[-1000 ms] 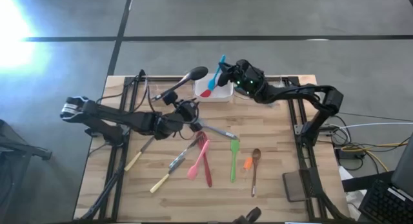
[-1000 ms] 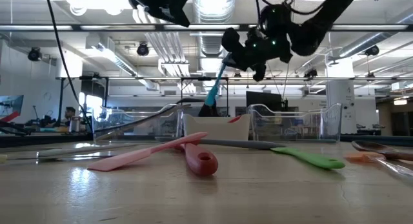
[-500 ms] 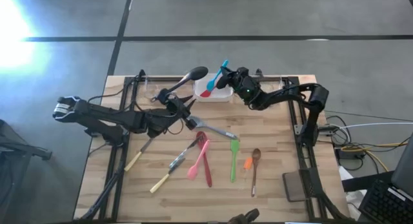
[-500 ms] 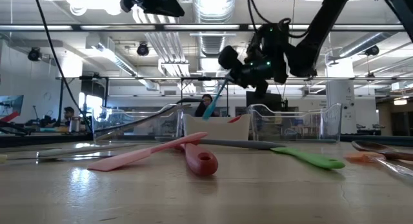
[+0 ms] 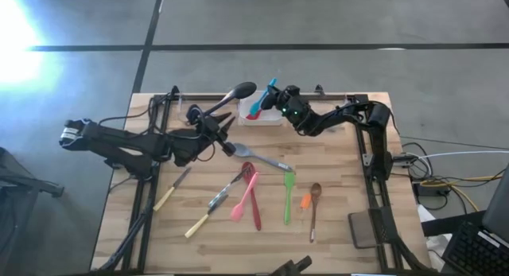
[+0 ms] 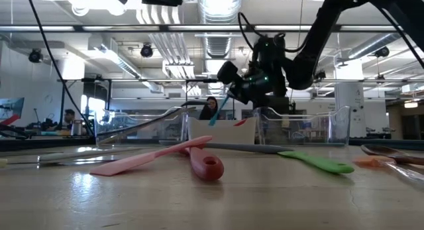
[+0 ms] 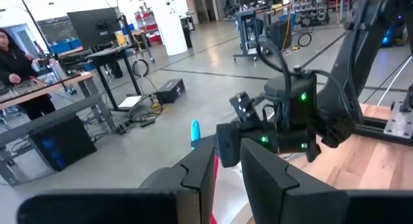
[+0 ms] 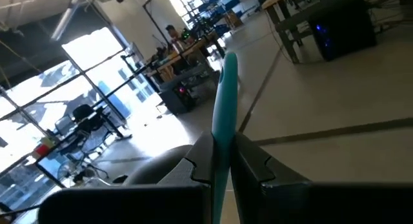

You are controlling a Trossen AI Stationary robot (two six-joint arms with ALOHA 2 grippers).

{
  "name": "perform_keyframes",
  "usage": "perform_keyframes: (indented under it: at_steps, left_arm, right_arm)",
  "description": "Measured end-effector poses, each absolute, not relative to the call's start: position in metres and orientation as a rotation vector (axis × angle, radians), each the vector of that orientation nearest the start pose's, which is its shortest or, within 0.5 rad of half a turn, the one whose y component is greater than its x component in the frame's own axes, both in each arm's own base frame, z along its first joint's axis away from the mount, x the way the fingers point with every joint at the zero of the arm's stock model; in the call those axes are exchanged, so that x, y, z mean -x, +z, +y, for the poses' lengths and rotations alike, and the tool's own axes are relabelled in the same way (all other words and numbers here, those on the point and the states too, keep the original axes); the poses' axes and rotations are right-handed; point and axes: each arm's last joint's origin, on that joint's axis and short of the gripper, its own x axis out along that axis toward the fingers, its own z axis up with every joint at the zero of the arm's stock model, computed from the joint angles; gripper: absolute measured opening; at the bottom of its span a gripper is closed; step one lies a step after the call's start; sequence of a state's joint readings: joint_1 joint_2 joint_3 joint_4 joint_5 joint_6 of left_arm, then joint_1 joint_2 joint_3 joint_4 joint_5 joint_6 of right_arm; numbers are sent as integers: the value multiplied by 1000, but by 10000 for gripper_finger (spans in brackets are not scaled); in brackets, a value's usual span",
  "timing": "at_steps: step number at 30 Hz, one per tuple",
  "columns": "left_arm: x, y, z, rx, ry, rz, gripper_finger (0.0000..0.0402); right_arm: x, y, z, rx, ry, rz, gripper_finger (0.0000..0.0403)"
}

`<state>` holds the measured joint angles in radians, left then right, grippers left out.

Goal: Pick & Place Kitchen Items
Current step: Put the blue spatula into the white bin, then put the white pattern table knife into the right transparent bin

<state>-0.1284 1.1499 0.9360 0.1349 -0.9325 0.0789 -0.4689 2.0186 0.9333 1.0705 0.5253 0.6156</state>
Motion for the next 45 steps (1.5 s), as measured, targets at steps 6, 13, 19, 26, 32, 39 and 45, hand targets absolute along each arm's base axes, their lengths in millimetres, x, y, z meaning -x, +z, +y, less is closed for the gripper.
perform_keyframes:
  at_steps: [6, 13, 19, 26, 32, 39, 45]
  left_arm:
    - [-247, 347, -8, -139, 800, 105, 81]
    - [-248, 346, -9, -191, 798, 129, 81]
    - [-248, 346, -9, -217, 796, 140, 81]
    - [-248, 346, -9, -217, 796, 140, 81]
    - [-248, 346, -9, -212, 796, 138, 81]
    - [-248, 346, -9, -212, 796, 138, 81]
    - [-248, 346, -9, -217, 796, 140, 81]
  right_arm:
    - [-345, 145, -189, -573, -989, -219, 14]
    - [-344, 141, -188, -571, -1012, -157, 39]
    - [-343, 147, -187, -510, -1011, -124, 72]
    - [-336, 172, -184, -440, -1034, -79, 100]
    - [-330, 184, -182, -404, -1044, -14, 121]
    - [-316, 212, -176, -358, -1096, 44, 145]
    - [-292, 252, -163, -266, -1095, 115, 155]
